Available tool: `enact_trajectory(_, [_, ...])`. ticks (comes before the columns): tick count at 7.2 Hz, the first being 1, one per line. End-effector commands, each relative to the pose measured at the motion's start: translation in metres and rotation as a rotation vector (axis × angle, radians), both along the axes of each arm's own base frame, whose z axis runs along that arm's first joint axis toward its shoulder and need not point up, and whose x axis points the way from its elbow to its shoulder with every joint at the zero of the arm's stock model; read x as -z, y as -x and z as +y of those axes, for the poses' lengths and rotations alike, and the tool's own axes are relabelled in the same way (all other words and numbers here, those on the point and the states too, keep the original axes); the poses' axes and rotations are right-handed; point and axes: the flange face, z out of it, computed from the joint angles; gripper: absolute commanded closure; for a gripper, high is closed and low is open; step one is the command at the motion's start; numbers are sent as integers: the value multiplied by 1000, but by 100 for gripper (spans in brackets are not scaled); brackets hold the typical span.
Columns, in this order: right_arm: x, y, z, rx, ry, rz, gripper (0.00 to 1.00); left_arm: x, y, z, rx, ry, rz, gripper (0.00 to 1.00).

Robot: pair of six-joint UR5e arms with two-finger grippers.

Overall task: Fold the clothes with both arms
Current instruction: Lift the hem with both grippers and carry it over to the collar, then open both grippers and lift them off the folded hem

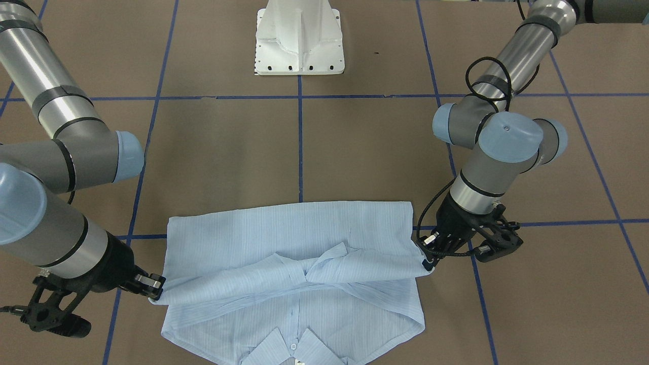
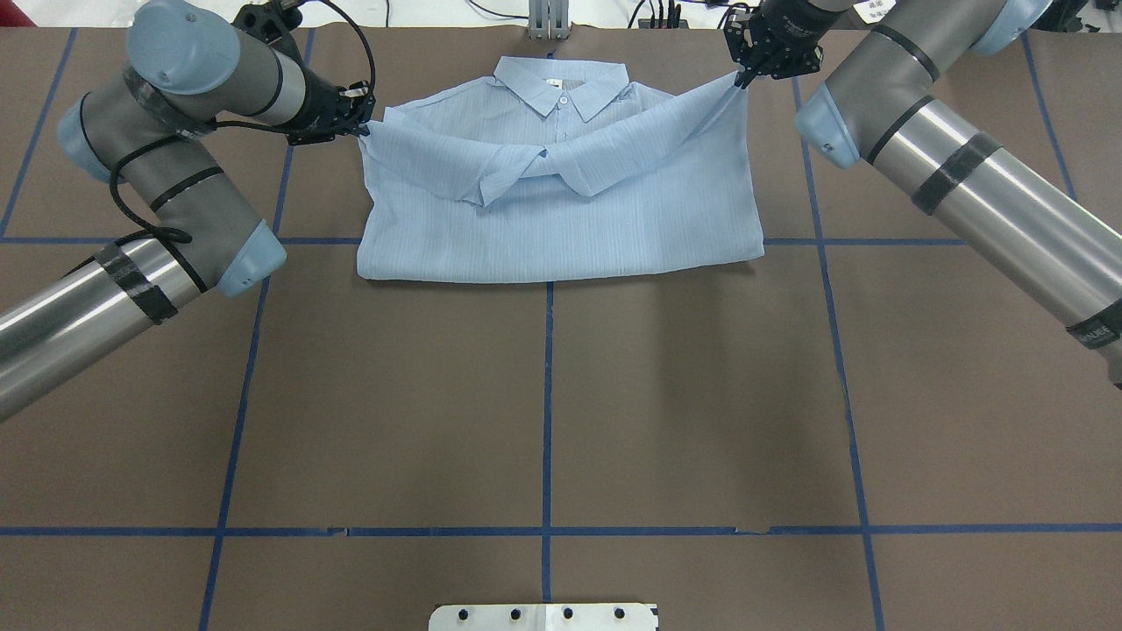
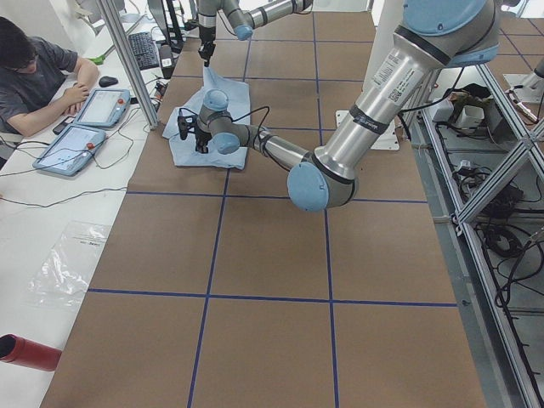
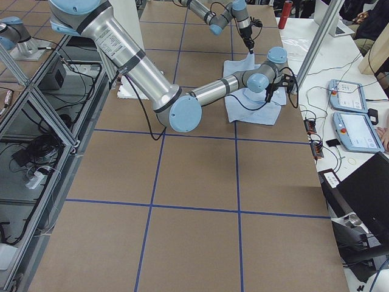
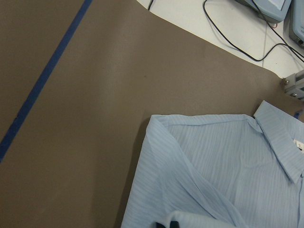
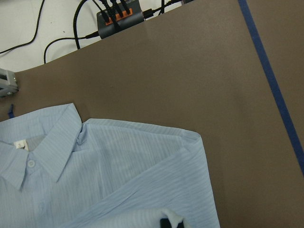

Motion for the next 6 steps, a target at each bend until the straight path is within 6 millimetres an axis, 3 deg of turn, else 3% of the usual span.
enact_trajectory(1, [-11,7,-13,-4,11,20,100,-14,-3,-25,18,4,-4,100])
enact_trajectory(2, [-4,11,-18,-2,12,21,100,-28,-7,-30,19,-1,-1,100])
enact_trajectory(6, [-14,22,-30,-1,19,61,100,-23,-13,-37,22,1,-2,100])
